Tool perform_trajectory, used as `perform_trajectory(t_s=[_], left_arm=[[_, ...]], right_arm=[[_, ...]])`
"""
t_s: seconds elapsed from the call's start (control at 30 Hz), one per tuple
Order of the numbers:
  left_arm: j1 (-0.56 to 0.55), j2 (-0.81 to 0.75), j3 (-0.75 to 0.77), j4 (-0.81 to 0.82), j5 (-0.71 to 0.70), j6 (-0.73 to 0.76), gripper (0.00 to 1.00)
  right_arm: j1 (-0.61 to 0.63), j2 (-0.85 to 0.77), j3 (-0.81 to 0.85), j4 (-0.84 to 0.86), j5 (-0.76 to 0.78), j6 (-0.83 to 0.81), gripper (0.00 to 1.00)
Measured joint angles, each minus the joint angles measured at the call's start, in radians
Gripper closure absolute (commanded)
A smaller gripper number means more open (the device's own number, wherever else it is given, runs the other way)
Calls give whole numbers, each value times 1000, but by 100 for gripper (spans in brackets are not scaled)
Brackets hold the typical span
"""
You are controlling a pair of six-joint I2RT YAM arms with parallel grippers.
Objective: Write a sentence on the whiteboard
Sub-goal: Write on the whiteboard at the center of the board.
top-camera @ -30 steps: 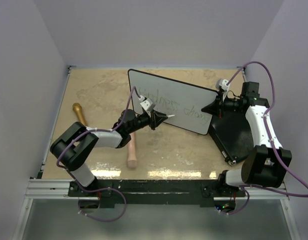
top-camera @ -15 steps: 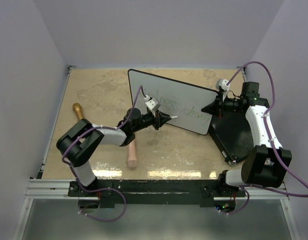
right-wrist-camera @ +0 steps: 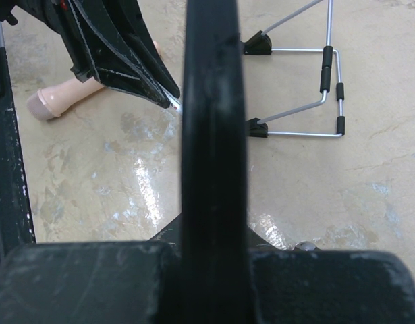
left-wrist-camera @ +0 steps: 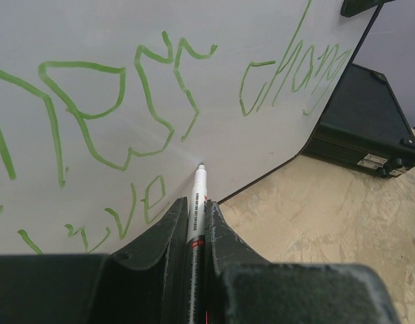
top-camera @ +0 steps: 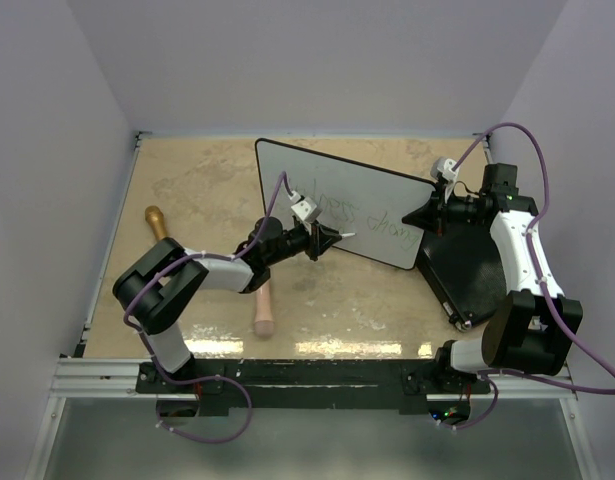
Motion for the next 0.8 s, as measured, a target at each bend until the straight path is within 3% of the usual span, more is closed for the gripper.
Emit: perform_trajectory(t_s=[0.8], left_arm=[[7, -39, -28, -2, -42, 4, 100]], right_arm=[[0, 0, 0, 0, 0, 0, 100]])
